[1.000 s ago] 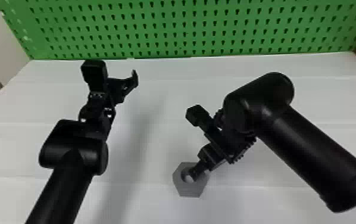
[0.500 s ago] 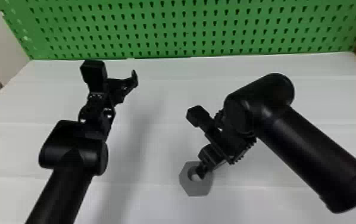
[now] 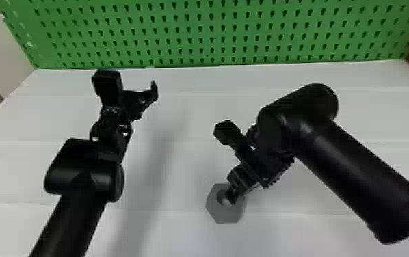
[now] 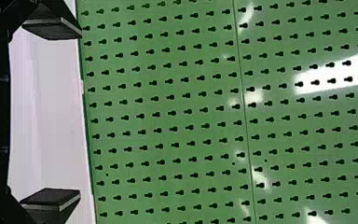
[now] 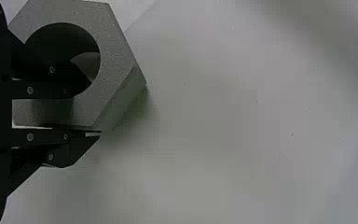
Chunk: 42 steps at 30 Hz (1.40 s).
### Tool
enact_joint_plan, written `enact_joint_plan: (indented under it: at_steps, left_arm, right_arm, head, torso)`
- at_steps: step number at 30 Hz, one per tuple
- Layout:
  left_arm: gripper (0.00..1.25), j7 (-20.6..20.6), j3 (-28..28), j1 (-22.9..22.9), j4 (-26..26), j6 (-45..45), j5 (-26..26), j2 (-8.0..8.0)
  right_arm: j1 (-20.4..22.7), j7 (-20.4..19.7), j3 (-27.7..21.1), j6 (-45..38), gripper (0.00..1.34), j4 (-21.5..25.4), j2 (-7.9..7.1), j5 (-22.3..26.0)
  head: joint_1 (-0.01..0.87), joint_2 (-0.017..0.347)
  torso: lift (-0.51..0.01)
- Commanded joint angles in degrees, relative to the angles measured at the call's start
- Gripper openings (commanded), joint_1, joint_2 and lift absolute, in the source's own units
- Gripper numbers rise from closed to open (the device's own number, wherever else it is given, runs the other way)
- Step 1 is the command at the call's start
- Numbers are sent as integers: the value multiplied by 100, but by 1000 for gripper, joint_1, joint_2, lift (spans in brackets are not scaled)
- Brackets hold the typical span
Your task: Pick up the hex nut
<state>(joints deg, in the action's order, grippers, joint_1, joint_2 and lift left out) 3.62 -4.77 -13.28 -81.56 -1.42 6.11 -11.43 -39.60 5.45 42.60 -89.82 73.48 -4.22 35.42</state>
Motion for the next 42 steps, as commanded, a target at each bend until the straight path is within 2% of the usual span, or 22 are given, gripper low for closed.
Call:
enact_joint_plan:
  at_steps: [1, 7, 20, 24, 37, 42]
  left_arm:
    - [1160, -2, -6, 9, 0, 1, 4, 0]
    - [1160, -2, -15, 18, 0, 1, 13, 0]
    - [1160, -2, -6, 36, 0, 10, 13, 0]
    - [1160, -2, 2, 62, 0, 10, 30, 0]
    - [1160, -2, 2, 124, -9, 45, 83, 0]
    - [1160, -2, 2, 150, -9, 45, 118, 0]
  right_arm:
    - [31, 0, -112, -26, 279, 87, 0, 0]
    - [92, 0, -384, -26, 279, 325, -44, -9]
    - [409, 0, -1316, -26, 278, 975, -26, -474]
    - [611, 0, -1703, -26, 279, 1256, 9, -589]
    - [1174, 9, -2722, -9, 278, 2232, 193, -1476]
    - [1464, 9, -3162, 474, 279, 2557, 246, -1661]
  head:
    - [785, 149]
    - [785, 149]
    - [785, 149]
    - [785, 149]
    - [785, 149]
    - [785, 149]
  torso:
    - [-88]
    - [-88]
    - [-88]
    - [-88]
    - [-88]
    - [-88]
